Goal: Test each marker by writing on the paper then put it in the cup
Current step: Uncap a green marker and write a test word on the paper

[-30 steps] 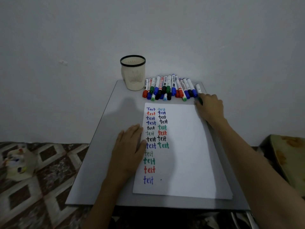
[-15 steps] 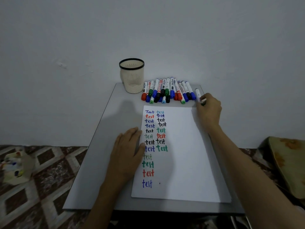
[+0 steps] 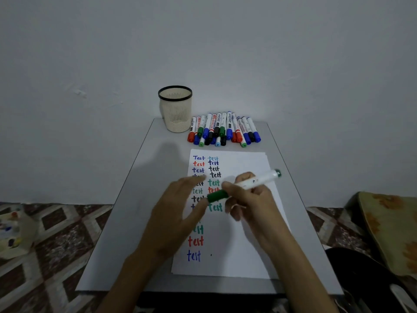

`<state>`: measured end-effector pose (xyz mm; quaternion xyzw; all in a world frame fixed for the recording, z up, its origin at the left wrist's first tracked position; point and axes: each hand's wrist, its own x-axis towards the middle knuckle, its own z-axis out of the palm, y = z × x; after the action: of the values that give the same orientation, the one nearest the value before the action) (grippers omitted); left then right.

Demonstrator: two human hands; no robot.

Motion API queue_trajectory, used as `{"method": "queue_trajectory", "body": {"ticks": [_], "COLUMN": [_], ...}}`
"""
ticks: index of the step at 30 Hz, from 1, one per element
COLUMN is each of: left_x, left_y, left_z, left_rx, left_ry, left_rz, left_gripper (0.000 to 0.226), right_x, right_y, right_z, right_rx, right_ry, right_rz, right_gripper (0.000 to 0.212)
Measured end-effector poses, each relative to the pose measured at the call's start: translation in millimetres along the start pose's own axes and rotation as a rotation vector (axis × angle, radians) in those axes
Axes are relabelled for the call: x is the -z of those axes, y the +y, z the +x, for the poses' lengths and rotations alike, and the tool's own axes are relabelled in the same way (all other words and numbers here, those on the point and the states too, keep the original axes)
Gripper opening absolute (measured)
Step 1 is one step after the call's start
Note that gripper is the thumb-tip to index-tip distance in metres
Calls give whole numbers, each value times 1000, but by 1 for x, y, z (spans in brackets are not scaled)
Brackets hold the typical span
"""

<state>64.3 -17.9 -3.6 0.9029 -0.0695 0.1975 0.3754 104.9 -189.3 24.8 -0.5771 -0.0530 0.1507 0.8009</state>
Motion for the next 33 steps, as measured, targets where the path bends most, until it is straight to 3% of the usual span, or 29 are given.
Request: {"method": "queue_trajectory", "body": {"ticks": [5,8,15,21,27,33], "left_x": [2,-5,-11,-27,-32,-31], "left_y": [24,34,42,41,34,26], "left_z": [1,-1,-3,-8,-6,-6], "left_rx": [-127,-105,-44,-34,-56,-23], "left_ry": [-275,-311,-450,-367,-279,-205], "left_rz": [-32,-97,-122,-223,-240,-399], "left_gripper": [37,24,21,34,15,29], "right_x": [-3,-8,-4,-4,-1,-7], "right_y": [3,2,-4,-2,5,-4], "right_z": [-18,-25,-27,-25,-19,-18], "right_rx": [72,84,149,90,15,35], "right_ry": [86,109,141,153,175,133], "right_rz": [-55,-101,-18,31,49,-10], "right_gripper": [28,30,25,30,40,36]}}
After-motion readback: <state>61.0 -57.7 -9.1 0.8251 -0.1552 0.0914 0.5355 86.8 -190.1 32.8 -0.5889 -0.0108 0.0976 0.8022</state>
